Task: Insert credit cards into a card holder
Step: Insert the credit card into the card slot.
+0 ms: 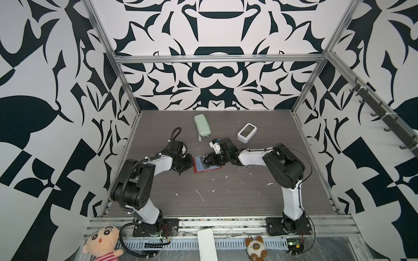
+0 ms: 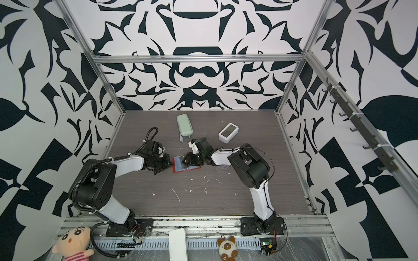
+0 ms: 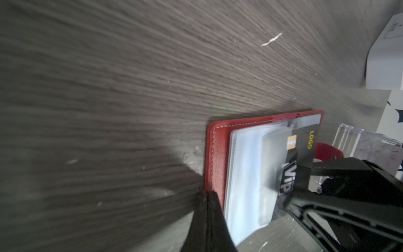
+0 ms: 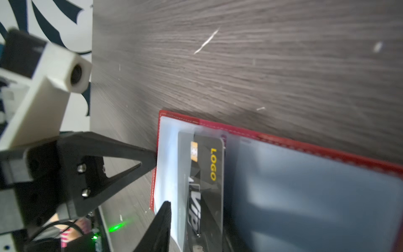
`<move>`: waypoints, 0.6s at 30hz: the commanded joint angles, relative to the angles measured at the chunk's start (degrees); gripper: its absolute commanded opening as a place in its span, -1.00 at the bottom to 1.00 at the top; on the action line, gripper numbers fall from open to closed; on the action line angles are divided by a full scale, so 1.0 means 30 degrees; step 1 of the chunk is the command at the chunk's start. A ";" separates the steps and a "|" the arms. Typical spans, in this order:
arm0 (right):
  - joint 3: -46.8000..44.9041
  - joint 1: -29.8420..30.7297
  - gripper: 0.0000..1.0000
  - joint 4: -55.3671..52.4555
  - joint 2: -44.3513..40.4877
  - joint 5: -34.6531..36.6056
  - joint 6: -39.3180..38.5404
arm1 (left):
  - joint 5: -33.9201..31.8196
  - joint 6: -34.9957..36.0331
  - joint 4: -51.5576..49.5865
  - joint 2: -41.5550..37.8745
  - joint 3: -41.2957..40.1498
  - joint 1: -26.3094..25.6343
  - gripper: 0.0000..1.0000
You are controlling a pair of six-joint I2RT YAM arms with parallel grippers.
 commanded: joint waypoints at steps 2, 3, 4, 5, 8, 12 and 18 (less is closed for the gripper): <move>0.1147 0.0460 -0.11 -0.4585 -0.0670 0.2685 -0.1684 | -0.0364 -0.0092 -0.0887 0.0615 -0.0454 -0.0023 -1.00; 0.1429 0.0528 -0.07 -0.5186 -0.0670 0.3047 -0.1881 | -0.0332 -0.0092 -0.0843 0.0628 -0.0467 -0.0014 -1.00; 0.1685 0.0623 -0.03 -0.5669 -0.0674 0.3427 -0.2095 | -0.0332 -0.0081 -0.0800 0.0613 -0.0515 -0.0020 -1.00; 0.1946 0.0716 0.01 -0.6167 -0.0670 0.3834 -0.2320 | -0.0307 -0.0078 -0.0798 0.0651 -0.0497 -0.0018 -1.00; 0.2503 0.0937 0.10 -0.7282 -0.0729 0.4596 -0.2744 | -0.0302 -0.0012 -0.0754 0.0637 -0.0573 -0.0017 -1.00; 0.3012 0.1143 0.19 -0.8198 -0.0776 0.5425 -0.3056 | -0.0300 0.0010 -0.0740 0.0746 -0.0538 -0.0018 -1.00; 0.3697 0.1375 0.49 -0.9531 -0.0853 0.6654 -0.3548 | -0.0244 0.0068 -0.0699 0.0871 -0.0537 -0.0022 -1.00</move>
